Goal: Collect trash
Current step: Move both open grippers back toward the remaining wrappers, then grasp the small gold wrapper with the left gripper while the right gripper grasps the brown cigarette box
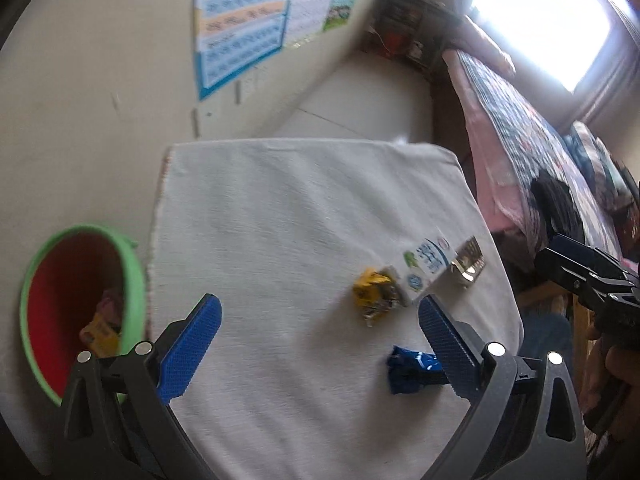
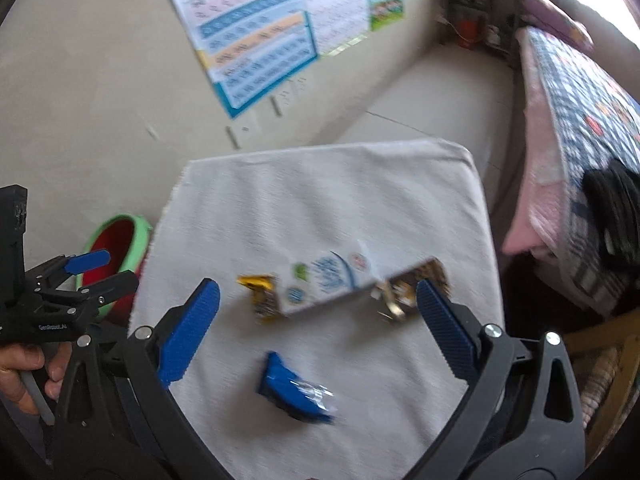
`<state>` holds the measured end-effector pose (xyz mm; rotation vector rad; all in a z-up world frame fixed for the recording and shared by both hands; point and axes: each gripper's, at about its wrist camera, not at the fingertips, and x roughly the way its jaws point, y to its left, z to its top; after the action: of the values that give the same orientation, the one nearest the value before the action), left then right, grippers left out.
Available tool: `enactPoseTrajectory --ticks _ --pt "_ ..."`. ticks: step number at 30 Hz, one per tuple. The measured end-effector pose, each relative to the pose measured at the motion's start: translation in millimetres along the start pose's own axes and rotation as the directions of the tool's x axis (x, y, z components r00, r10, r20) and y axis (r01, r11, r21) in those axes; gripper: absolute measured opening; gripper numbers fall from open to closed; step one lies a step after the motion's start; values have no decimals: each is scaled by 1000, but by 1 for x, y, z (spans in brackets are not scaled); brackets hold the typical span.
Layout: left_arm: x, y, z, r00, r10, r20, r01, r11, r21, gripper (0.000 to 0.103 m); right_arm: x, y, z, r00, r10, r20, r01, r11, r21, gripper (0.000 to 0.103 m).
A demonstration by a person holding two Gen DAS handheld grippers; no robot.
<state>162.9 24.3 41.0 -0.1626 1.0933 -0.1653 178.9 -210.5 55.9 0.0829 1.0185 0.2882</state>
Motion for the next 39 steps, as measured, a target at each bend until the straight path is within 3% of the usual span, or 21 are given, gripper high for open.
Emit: enactPoseTrajectory --ticks 7,15,18,23,28,30,35,39 --pt "52 -31 2 995 -5 -96 6 1000 5 93 12 -39 -15 997 -44 -63 46 998 38 97" --pt "107 -17 0 979 -73 -188 45 988 -149 70 22 -65 -18 993 -61 -99 68 996 63 97" --pt "119 -9 -2 973 -127 -191 85 973 -213 68 28 -69 -19 992 -61 -114 69 995 68 97" --pt "134 -10 -3 966 -157 -205 106 965 -238 66 38 -74 -17 989 -60 -134 70 995 72 97" --pt "146 -12 -1 959 -173 -225 119 965 -234 49 50 -74 -13 986 -61 -153 72 995 70 97" --pt "147 -17 0 955 -196 -222 146 964 -221 34 57 -75 -13 985 -59 -165 71 995 71 97" --pt "148 -24 0 952 -193 -236 153 972 -176 29 69 -73 -14 982 -48 -184 63 995 74 97" --pt "145 -20 -1 953 -177 -245 138 976 -169 14 72 -73 -13 981 -50 -187 65 995 74 97"
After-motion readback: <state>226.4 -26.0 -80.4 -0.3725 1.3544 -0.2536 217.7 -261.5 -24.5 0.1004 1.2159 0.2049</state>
